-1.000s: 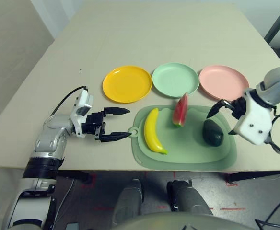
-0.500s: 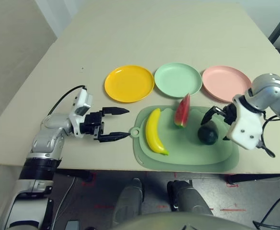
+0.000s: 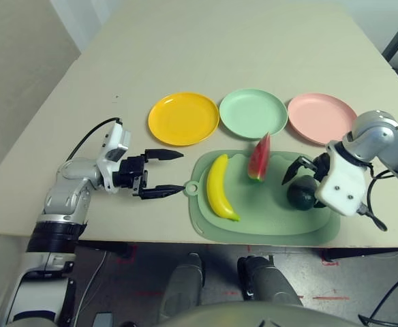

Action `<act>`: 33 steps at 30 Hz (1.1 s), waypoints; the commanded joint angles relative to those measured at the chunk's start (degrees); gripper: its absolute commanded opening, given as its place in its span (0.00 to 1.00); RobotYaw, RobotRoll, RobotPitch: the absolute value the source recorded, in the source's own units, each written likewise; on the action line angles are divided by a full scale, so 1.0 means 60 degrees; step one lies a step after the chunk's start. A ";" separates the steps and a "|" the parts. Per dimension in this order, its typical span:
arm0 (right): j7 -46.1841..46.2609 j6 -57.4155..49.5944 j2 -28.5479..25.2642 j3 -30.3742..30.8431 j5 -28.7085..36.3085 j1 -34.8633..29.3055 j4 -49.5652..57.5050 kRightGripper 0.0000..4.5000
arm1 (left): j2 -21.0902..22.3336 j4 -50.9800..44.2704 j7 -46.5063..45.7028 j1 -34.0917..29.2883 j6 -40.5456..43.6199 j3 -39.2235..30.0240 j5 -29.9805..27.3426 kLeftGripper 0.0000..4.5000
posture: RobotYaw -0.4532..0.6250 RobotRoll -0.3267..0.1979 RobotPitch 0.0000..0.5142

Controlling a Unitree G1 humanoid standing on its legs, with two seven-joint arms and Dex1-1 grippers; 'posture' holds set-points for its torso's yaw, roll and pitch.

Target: Place the fruits into color-matched plates.

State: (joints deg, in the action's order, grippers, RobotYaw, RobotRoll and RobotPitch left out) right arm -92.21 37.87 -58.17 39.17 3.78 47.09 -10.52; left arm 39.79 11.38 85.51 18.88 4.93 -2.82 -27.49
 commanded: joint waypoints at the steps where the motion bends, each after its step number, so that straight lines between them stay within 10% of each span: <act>1: -0.0048 -0.0164 -0.0203 -0.0037 -0.0056 -0.0090 0.0215 0.65 | 0.0075 0.0116 0.0047 0.0038 -0.0123 0.0010 0.0094 1.00 | 0.45 0.62 0.31; 7: -0.0048 -0.0580 -0.0296 0.0014 0.0158 0.0081 0.0346 0.65 | 0.0052 0.0217 -0.0035 0.0102 -0.0137 -0.0021 0.0118 1.00 | 0.45 0.62 0.31; 15: 0.0002 -0.0582 0.1692 -0.0527 -0.0724 0.3024 -0.3089 0.65 | -0.0086 -0.0295 -0.1264 -0.0284 0.0332 -0.0386 0.0024 1.00 | 0.44 0.62 0.30; 23: 0.3267 0.1272 0.4145 -0.0309 -0.3836 0.5450 -0.7960 0.65 | -0.0619 -0.1273 -0.4493 -0.0658 0.0693 -0.0935 0.0680 1.00 | 0.48 0.62 0.29; 33: 0.6505 0.1300 0.5580 0.0534 -0.6743 0.5762 -1.0318 0.65 | -0.0924 -0.2307 -0.5815 -0.0834 0.1170 -0.0680 0.0881 1.00 | 0.51 0.62 0.29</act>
State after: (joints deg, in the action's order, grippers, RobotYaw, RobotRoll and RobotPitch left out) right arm -55.71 45.86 -24.82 41.01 -33.80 81.36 -71.04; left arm 34.28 -1.49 50.99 14.76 11.34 -7.64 -22.78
